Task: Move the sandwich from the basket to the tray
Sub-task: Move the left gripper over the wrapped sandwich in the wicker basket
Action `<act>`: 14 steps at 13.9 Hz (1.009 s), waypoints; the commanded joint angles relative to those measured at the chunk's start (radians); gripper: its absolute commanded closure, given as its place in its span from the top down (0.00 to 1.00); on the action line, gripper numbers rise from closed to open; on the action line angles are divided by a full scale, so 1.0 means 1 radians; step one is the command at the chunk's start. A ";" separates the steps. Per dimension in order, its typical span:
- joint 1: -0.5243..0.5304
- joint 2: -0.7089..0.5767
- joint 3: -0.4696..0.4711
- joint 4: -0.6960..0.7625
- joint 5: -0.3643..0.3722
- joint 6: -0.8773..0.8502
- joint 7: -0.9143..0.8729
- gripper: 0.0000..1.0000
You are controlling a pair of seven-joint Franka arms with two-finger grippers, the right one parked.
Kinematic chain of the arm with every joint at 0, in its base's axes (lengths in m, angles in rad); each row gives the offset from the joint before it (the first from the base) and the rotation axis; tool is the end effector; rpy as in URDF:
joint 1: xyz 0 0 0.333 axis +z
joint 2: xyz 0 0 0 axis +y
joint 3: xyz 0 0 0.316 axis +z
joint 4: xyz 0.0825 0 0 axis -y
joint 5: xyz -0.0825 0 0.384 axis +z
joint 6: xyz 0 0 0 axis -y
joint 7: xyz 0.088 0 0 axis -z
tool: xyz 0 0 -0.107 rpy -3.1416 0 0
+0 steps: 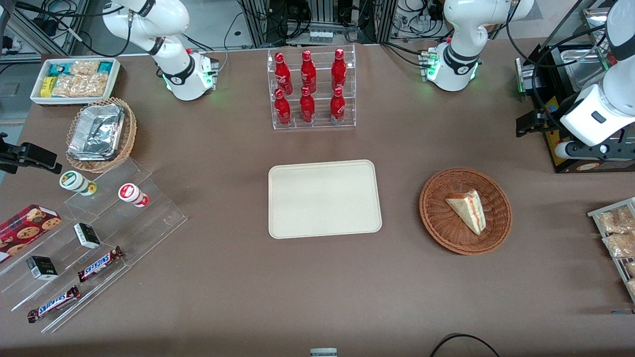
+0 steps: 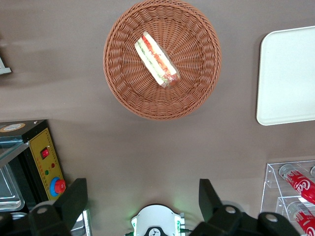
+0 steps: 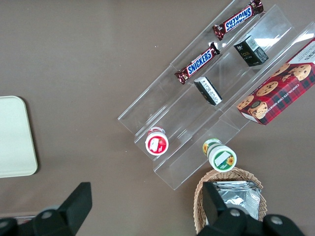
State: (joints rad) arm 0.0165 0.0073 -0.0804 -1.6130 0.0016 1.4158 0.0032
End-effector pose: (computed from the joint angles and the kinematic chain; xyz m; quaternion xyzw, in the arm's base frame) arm 0.5358 -0.0339 0.5892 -0.9942 0.0334 0.1020 0.0036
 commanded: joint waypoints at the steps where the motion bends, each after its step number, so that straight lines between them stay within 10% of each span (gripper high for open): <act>1: 0.007 -0.001 0.001 0.016 0.001 -0.011 0.009 1.00; 14: 0.007 0.043 0.001 -0.425 0.006 0.585 0.014 1.00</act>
State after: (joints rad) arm 0.0164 0.0757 -0.0792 -1.9624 0.0023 1.9098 0.0040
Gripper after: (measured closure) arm 0.000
